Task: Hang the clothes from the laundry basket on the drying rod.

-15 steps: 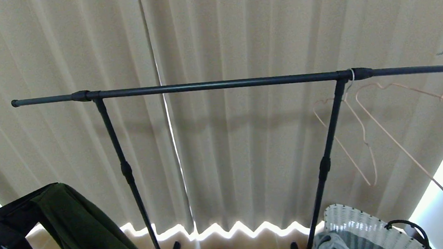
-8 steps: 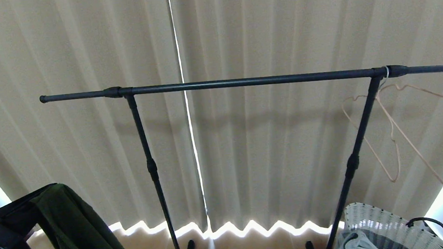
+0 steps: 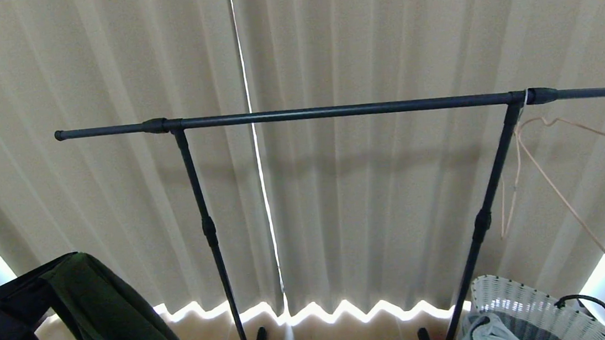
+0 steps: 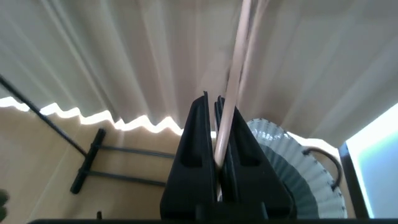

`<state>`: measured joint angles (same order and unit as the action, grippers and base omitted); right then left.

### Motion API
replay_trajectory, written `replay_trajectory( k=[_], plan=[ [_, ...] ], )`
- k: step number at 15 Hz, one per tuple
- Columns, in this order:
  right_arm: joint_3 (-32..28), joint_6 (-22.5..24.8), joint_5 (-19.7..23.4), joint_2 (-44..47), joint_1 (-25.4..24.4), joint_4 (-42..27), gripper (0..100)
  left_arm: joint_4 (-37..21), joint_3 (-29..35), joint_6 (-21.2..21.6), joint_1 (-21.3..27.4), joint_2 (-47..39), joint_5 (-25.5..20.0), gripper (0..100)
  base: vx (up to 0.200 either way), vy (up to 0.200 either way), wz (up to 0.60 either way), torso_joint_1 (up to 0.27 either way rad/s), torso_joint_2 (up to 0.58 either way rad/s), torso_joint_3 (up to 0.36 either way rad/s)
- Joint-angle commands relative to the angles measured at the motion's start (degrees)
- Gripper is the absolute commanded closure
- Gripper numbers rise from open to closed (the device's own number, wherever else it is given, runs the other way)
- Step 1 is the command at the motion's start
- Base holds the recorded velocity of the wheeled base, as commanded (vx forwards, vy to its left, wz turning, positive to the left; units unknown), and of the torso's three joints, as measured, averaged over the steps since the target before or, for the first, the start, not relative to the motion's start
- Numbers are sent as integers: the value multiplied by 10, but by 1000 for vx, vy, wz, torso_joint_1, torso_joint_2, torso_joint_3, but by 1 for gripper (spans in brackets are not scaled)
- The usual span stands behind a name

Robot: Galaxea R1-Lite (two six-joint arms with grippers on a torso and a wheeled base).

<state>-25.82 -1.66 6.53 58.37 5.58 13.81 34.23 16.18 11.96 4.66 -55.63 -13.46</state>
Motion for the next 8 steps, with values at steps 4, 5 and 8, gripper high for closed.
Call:
replay_trajectory(
  k=[4,5,8],
  plan=[
    [-34,2,28,-34,-36,0,100,0,8,19,2,-6,0,100,0,0,0,0,0,0],
    [-36,3,34,-38,-39,0,100,-1,15,21,2,-7,0,100,0,0,0,0,0,0],
    [-44,3,52,-49,-67,1,100,-5,50,24,-2,-32,10,100,0,0,0,0,0,0]
  ],
)
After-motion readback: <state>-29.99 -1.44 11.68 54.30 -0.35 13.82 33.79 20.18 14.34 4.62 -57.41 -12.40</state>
